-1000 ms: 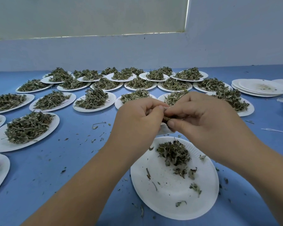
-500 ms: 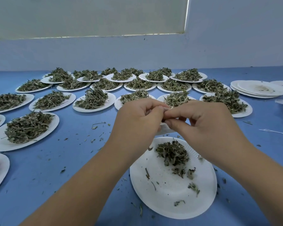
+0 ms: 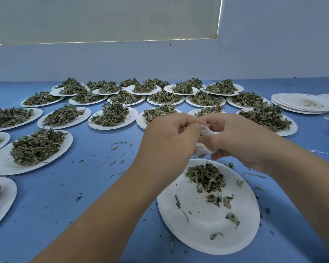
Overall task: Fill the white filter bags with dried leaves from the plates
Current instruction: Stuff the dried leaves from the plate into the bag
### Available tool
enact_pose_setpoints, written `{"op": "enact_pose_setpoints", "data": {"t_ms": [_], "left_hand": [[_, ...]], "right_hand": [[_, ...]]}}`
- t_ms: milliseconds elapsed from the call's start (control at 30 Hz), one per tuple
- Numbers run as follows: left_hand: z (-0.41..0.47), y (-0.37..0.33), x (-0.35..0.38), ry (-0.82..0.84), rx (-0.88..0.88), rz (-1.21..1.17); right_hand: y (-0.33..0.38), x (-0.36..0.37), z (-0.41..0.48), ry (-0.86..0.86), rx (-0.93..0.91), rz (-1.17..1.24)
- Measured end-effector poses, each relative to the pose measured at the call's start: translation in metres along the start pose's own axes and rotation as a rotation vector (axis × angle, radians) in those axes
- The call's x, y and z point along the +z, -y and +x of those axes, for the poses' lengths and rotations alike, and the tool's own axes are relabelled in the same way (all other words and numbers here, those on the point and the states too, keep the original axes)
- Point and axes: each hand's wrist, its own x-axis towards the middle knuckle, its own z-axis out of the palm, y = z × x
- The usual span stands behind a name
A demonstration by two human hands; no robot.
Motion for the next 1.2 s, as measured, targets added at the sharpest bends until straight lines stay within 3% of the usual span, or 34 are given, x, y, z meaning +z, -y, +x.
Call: {"op": "enact_pose_setpoints", "data": {"t_ms": [200,267,467,700,933,1067,1200], "left_hand": [[0.0,0.0,0.001,-0.011,-0.005,-0.014],[0.004,0.002,-0.002,-0.047,-0.014,-0.002],[0.006,0.002,-0.009,-0.072,-0.021,0.027],[0.003,0.003,-0.001,-0.062,-0.014,0.045],[0.012,0.007,-0.015,-0.188,0.018,0.087],[0.016,0.01,-0.02,-0.263,0.042,0.133],[0.015,0.013,-0.022,-0.283,0.144,0.274]], "right_hand": [[0.022,0.019,0.024,-0.068,0.005,-0.507],[0.024,0.022,0.028,-0.07,-0.018,-0.576],[0.017,-0.006,0.017,0.194,-0.04,-0.092],[0.018,0.011,0.031,-0.022,-0.059,-0.477],[-0.001,-0.007,0.012,-0.111,-0.177,-0.233],[-0.013,-0.022,-0.008,0.087,-0.106,-0.413],[-0.021,-0.022,-0.02,0.323,-0.151,-0.69]]}}
